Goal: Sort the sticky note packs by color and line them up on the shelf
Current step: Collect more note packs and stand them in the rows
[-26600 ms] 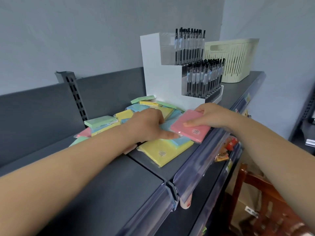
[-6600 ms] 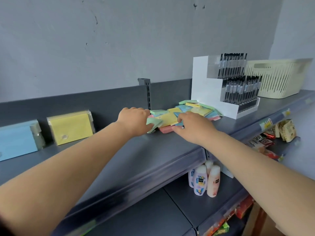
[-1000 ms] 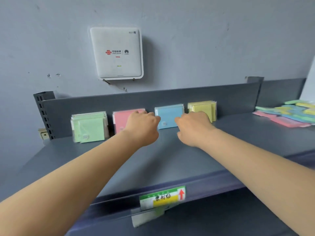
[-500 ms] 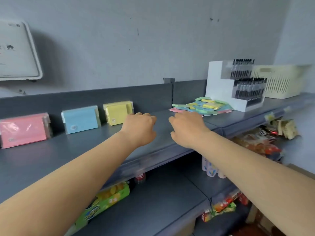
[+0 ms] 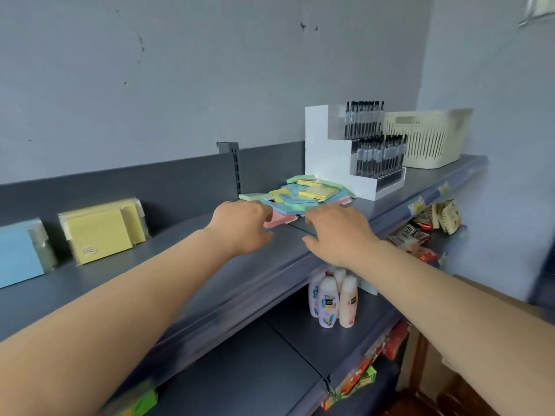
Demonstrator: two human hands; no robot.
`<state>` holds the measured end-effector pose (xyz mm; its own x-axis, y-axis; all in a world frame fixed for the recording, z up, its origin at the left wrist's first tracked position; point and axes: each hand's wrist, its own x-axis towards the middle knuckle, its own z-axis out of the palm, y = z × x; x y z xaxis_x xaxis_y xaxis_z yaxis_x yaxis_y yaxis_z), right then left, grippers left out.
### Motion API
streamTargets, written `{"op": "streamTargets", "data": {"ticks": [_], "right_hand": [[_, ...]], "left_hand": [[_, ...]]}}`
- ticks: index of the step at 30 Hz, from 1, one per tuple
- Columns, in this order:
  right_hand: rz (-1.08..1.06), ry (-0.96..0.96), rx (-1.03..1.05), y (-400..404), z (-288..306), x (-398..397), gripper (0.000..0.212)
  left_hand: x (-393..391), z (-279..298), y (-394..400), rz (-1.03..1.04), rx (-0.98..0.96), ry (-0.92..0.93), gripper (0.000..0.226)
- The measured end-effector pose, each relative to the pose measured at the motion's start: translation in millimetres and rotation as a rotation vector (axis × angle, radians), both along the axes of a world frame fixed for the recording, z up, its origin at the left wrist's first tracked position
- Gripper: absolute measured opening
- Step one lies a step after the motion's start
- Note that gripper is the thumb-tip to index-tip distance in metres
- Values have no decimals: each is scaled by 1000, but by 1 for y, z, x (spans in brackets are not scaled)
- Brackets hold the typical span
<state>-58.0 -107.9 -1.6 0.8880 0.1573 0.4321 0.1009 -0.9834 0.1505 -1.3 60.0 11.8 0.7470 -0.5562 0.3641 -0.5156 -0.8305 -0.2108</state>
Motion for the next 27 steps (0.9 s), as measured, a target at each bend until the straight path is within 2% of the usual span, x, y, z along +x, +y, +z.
{"op": "streamTargets", "data": {"ticks": [4, 13, 20, 23, 27], "right_hand": [[-75, 55, 116, -31, -1, 39, 37], [-188, 73, 342, -79, -1, 130, 33], [-190, 122, 286, -97, 3, 186, 30], [-265, 191, 183, -101, 4, 202, 24], [-367, 222, 225, -102, -1, 209, 48]], "left_hand": [[45, 7, -22, -18, 2, 20, 41], [149, 8, -62, -45, -19, 63, 36], [196, 0, -80, -54, -26, 161, 40], [209, -3, -85, -47, -20, 245, 42], [221, -7, -90, -34, -1, 311, 46]]}}
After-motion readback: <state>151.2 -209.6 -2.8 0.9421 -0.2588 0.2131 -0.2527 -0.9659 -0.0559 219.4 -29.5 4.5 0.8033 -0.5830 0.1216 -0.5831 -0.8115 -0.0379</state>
